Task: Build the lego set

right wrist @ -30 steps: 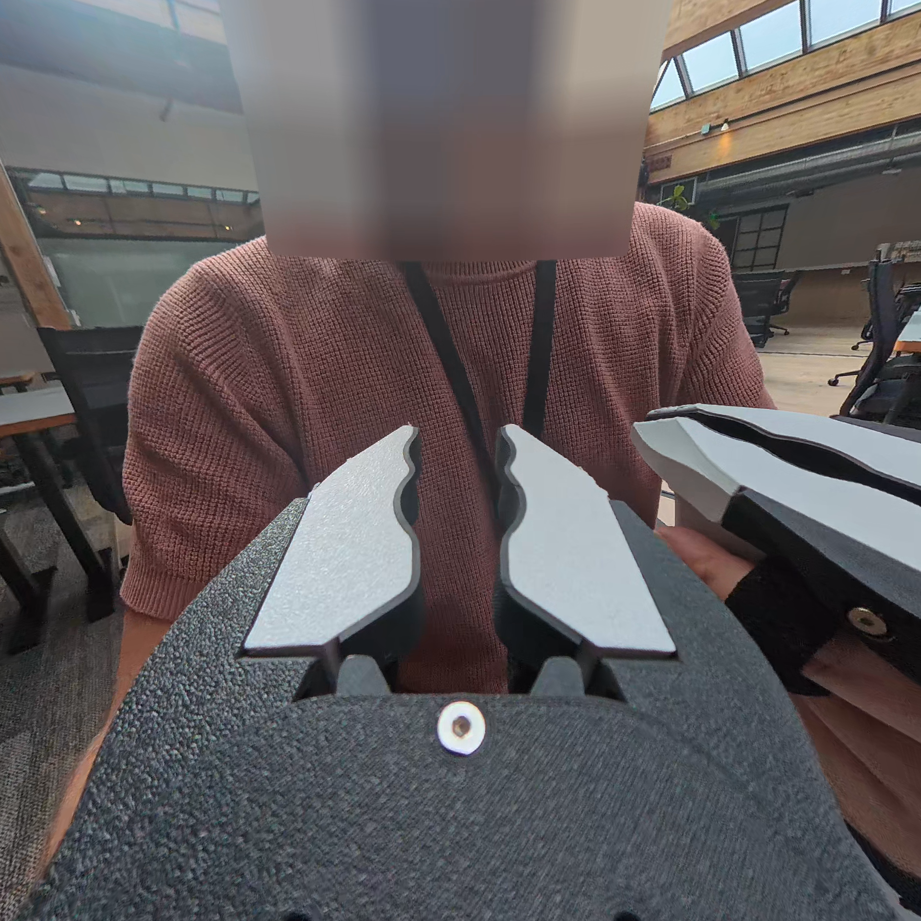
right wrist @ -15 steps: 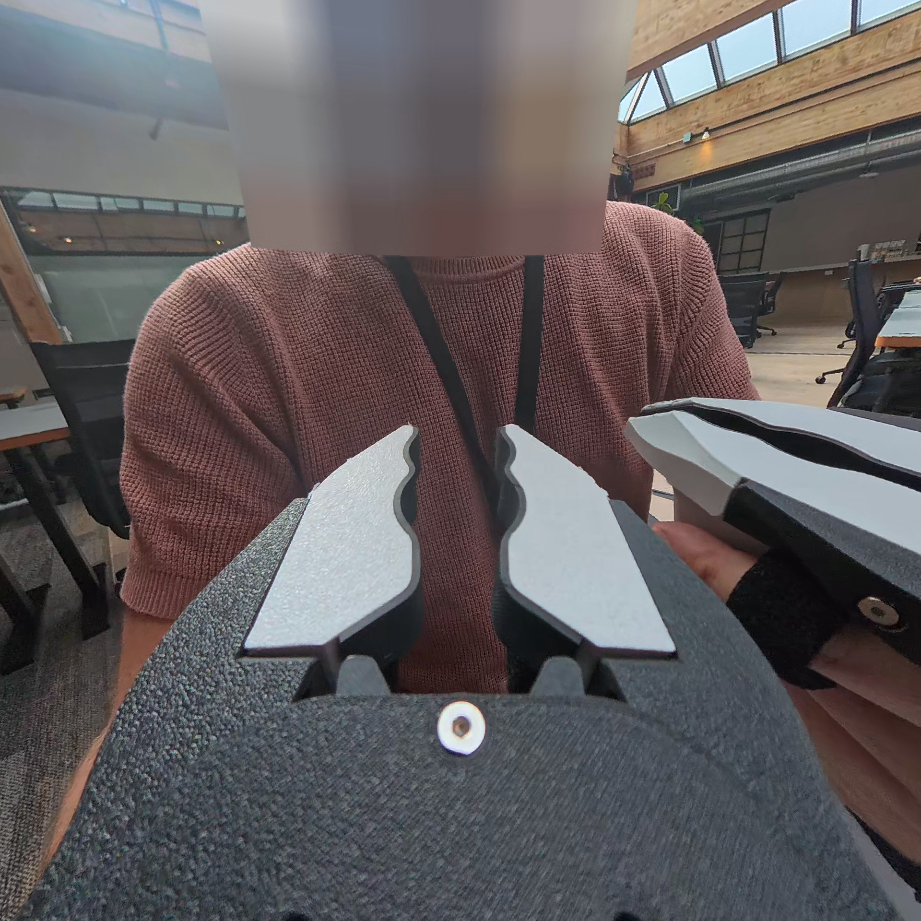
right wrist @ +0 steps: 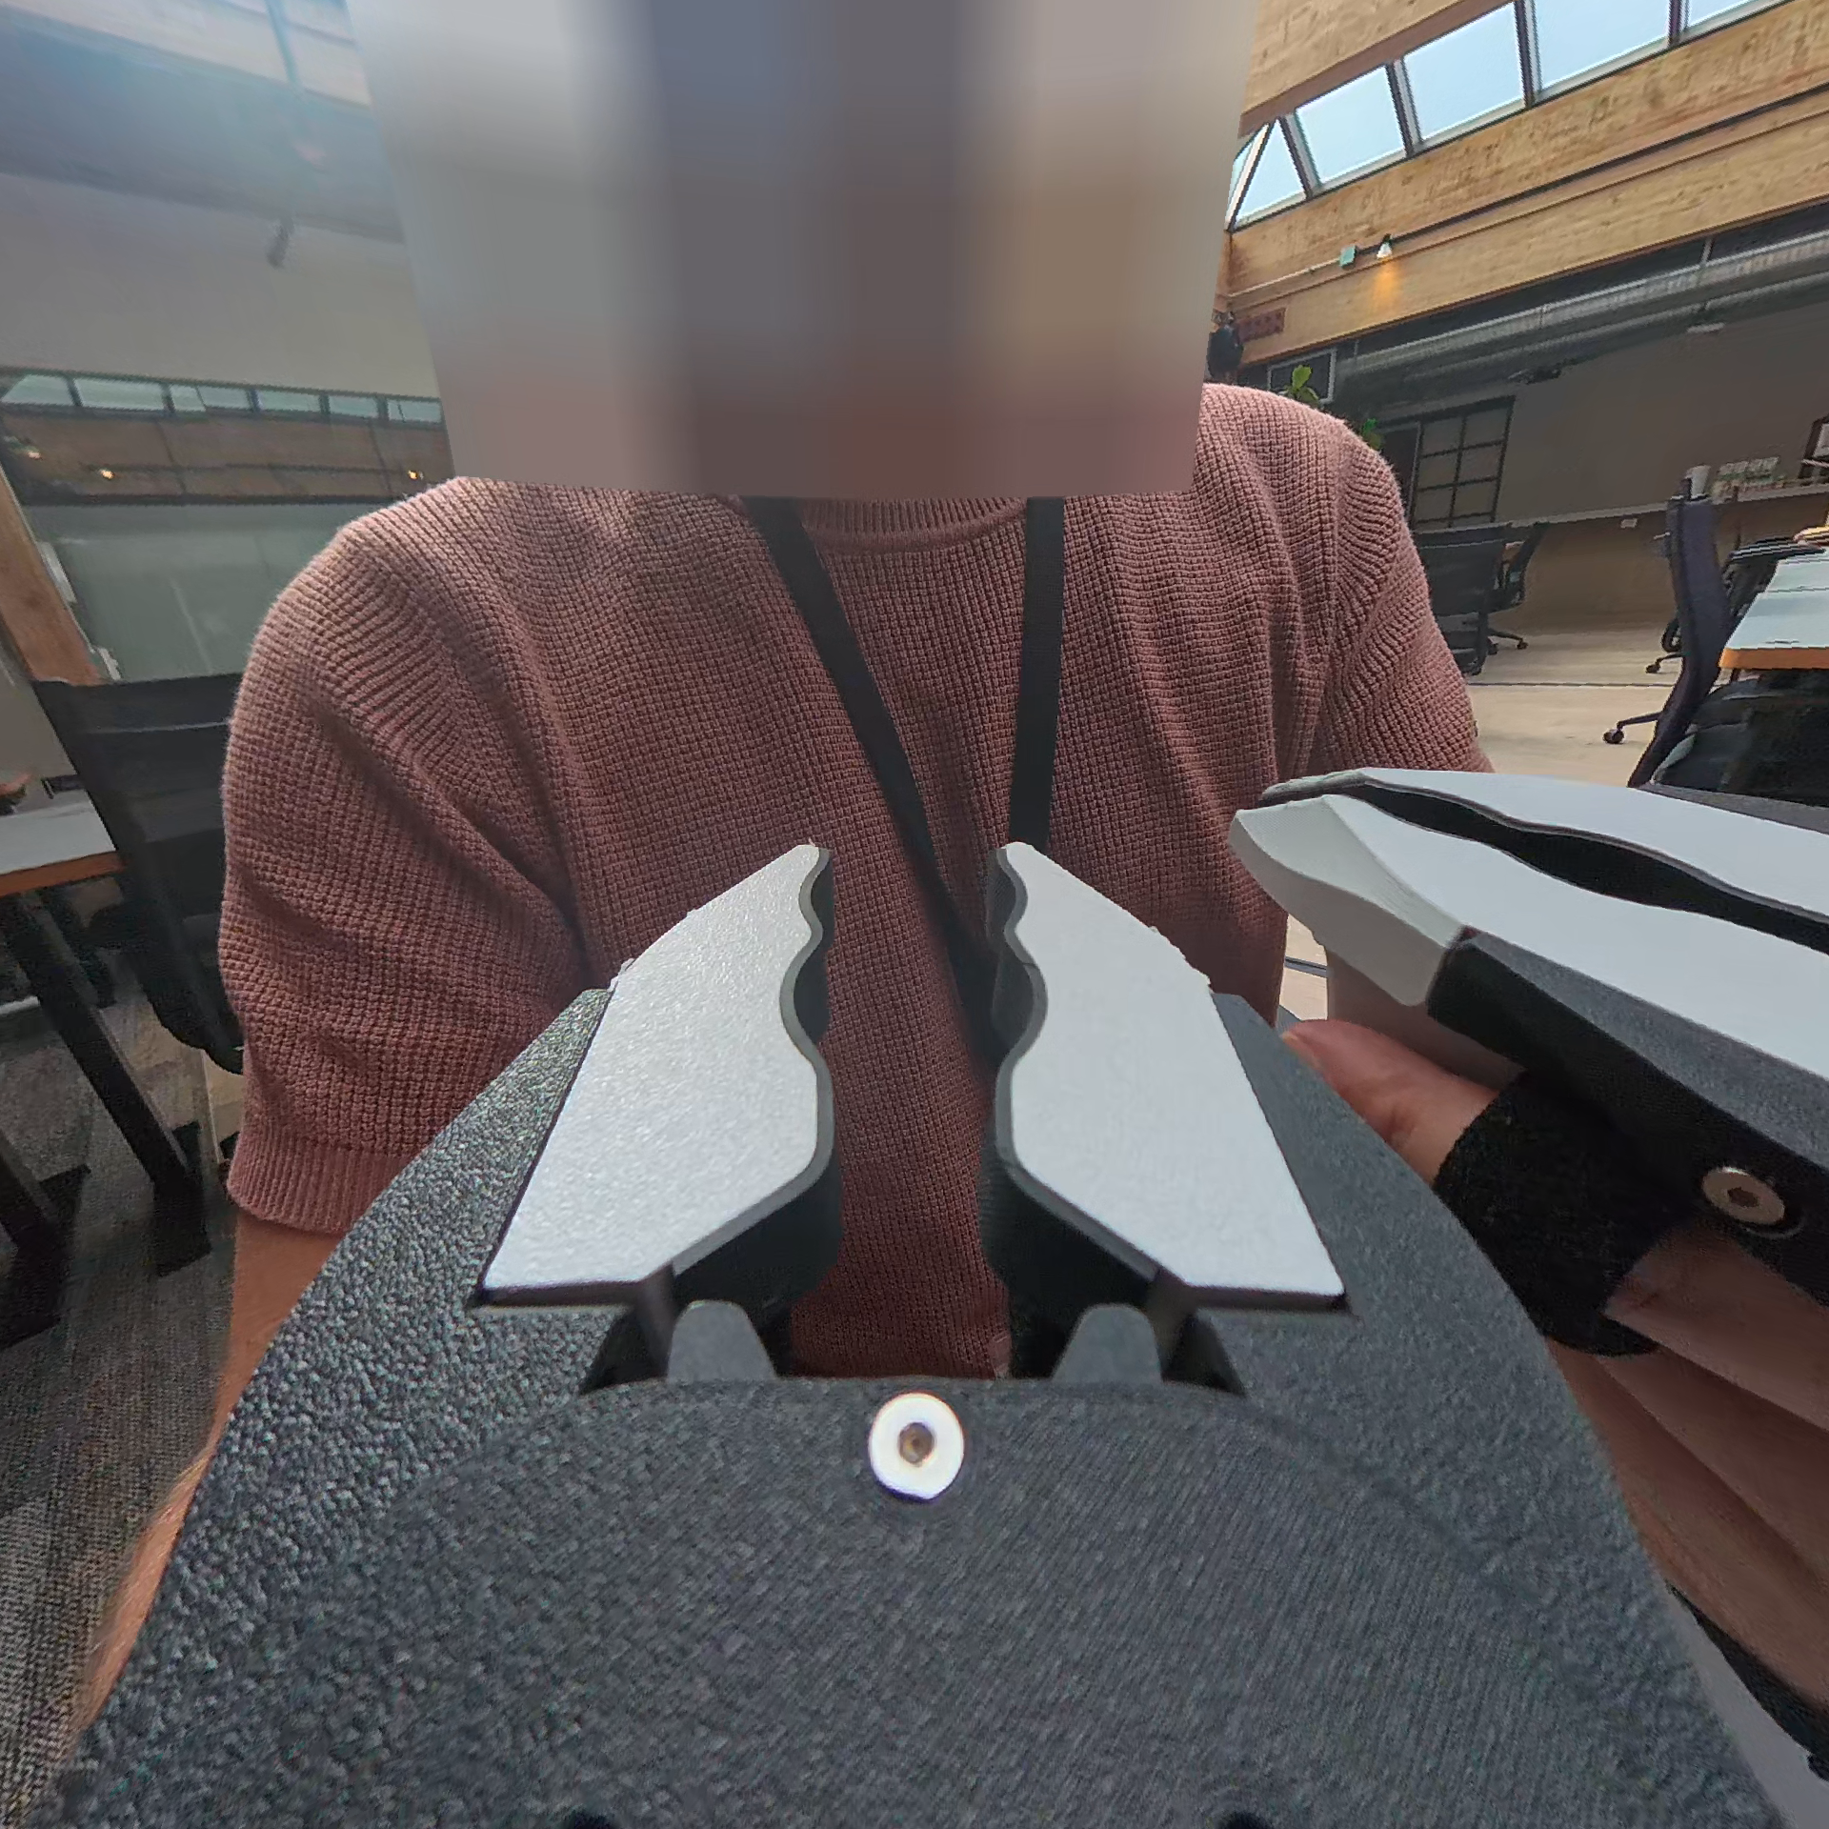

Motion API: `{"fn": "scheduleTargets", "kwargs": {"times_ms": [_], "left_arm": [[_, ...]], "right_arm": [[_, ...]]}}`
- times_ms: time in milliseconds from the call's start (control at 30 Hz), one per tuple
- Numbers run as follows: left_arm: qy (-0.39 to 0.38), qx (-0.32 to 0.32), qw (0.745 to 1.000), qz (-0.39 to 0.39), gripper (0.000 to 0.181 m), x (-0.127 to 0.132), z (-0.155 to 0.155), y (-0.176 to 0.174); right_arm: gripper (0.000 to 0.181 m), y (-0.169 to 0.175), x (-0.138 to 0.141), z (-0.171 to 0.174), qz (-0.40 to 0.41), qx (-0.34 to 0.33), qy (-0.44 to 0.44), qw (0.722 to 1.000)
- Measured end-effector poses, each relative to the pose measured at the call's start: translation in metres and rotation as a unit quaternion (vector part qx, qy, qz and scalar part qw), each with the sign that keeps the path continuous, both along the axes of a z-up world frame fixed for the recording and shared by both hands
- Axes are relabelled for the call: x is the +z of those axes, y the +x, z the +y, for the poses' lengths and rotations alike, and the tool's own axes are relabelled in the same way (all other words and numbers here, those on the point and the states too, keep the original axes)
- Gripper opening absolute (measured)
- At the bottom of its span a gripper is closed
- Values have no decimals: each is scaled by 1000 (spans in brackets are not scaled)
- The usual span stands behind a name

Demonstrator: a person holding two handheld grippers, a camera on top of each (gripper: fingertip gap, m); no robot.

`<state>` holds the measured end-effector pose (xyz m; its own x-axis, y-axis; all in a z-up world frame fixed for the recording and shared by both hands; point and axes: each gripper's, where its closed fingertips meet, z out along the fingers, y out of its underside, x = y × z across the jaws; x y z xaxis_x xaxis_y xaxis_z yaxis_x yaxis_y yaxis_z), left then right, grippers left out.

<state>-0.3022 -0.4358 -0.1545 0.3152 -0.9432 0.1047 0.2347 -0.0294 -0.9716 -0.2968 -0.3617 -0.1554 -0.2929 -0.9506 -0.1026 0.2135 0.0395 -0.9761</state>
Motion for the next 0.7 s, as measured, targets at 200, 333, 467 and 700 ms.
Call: {"fn": "scheduleTargets", "kwargs": {"times_ms": [200,333,467,700], "left_arm": [[-1,0,1000,2,3,-1,1,0],[-1,-1,1000,3,3,-1,1,0],[-1,0,1000,5,3,-1,1,0],[-1,4,1000,5,2,-1,0,-1]], "right_arm": [[29,0,-2,-1,0,0,4,1000],[29,0,-2,0,0,1,2,1000],[29,0,-2,0,0,3,3,1000],[29,-1,-3,-2,-1,6,4,1000]]}}
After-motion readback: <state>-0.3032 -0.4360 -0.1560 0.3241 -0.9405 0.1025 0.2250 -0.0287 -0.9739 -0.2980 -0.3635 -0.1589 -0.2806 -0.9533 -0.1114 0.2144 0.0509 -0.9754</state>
